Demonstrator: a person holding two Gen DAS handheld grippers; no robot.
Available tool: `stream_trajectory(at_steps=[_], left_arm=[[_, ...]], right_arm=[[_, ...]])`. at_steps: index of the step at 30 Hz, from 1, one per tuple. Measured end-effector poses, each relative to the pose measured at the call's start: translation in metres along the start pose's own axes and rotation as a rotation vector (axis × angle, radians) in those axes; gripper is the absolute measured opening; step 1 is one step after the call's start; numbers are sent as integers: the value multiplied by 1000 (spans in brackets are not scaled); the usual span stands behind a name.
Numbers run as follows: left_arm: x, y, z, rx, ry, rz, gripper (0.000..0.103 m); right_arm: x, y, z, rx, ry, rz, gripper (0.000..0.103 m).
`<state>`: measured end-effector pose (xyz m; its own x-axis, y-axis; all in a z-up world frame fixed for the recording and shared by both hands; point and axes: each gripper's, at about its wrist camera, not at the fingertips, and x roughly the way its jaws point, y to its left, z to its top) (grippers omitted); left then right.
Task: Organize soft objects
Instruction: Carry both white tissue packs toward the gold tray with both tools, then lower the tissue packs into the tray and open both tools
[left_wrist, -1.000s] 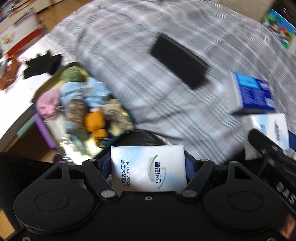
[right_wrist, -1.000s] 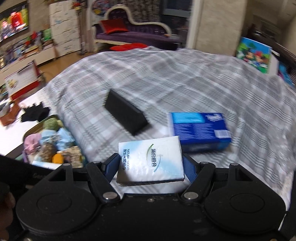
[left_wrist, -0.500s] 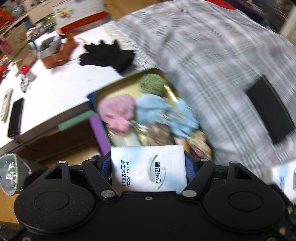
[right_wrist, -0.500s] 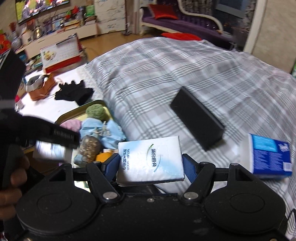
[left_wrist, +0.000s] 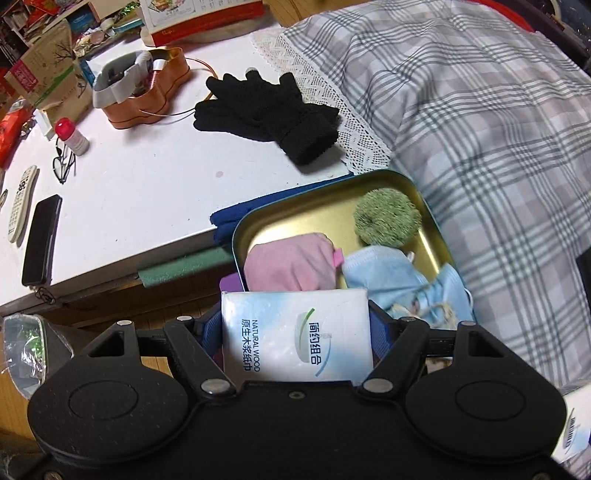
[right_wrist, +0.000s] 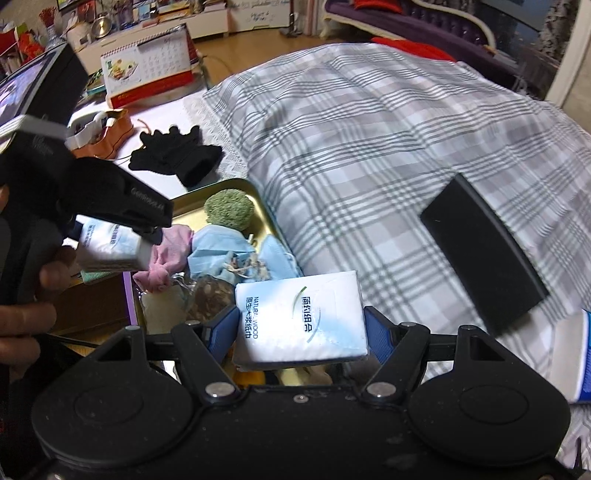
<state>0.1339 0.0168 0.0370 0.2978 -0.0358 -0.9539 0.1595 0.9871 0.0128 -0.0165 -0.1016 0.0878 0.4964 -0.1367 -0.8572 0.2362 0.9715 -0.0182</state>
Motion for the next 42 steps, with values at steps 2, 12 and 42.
stream_trajectory(at_steps=[2, 12, 42], left_arm=[[8, 1, 6, -2, 11, 5, 70], [29, -5, 25, 22, 3, 10, 80], [-4, -8, -9, 6, -40, 10, 80]], right_arm=[[9, 6, 5, -9, 9, 8, 71], [44, 16, 17, -17, 51, 48, 73], [23, -5, 3, 32, -11, 22, 81]])
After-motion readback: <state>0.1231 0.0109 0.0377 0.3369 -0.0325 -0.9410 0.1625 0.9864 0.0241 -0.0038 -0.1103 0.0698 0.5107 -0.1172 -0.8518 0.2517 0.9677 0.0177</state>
